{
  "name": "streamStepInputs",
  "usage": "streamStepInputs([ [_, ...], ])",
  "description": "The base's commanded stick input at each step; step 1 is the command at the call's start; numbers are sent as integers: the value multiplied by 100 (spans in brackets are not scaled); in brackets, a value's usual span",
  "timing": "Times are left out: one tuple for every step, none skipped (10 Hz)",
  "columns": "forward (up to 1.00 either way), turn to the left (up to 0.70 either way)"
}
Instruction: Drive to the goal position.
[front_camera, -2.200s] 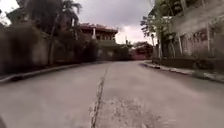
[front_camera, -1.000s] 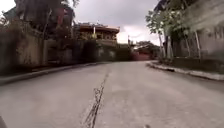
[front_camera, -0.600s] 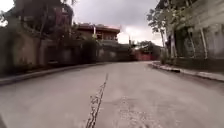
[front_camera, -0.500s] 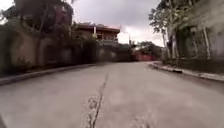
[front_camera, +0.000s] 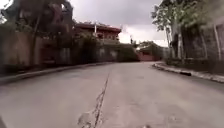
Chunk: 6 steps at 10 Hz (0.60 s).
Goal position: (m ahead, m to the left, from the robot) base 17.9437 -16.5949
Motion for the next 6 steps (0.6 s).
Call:
streamStepInputs([
  [100, 0],
  [100, 0],
  [100, 0],
  [100, 0],
  [100, 0],
  [100, 0],
])
